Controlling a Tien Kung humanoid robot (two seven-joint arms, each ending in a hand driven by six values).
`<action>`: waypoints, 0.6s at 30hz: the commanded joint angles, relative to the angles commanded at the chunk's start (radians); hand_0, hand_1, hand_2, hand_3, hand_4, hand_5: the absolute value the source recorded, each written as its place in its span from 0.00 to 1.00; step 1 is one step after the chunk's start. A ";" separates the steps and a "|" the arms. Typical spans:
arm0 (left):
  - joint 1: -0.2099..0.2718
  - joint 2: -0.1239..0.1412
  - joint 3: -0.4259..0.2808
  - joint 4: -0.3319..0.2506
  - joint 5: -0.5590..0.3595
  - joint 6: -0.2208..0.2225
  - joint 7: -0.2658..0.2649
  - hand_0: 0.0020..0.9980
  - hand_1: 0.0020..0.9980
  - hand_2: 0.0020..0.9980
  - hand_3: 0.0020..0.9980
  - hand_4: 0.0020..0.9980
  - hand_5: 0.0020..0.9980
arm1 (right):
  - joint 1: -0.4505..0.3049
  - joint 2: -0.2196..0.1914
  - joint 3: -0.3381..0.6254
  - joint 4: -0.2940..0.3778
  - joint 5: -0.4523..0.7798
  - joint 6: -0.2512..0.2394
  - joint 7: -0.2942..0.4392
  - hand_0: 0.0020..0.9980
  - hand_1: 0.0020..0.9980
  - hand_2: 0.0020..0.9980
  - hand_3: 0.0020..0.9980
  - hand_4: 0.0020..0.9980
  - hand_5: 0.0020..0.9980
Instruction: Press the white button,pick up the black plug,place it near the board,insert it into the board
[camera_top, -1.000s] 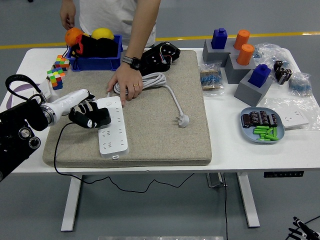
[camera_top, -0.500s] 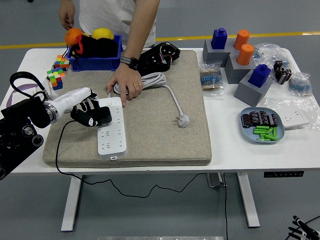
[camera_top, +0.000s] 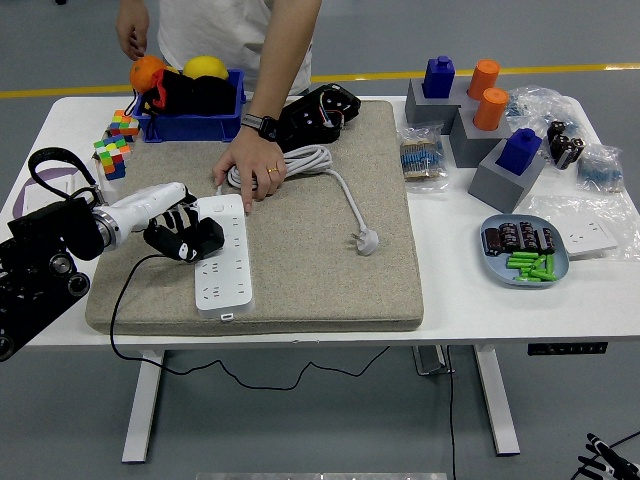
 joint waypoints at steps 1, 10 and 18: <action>-0.004 0.002 0.004 0.000 0.005 -0.001 0.000 0.47 0.43 0.40 0.45 0.73 0.00 | 0.000 0.000 0.001 0.000 0.000 0.000 0.000 0.73 0.61 0.55 0.67 0.74 0.50; -0.023 0.012 0.020 0.011 0.039 -0.007 0.004 0.47 0.42 0.40 0.44 0.73 0.00 | 0.001 0.000 0.005 0.001 -0.001 -0.001 0.001 0.73 0.61 0.55 0.67 0.74 0.50; -0.032 0.021 0.043 0.002 0.040 -0.014 0.008 0.47 0.42 0.40 0.44 0.73 0.00 | 0.000 0.000 0.010 0.000 -0.003 0.000 0.001 0.73 0.61 0.55 0.67 0.74 0.50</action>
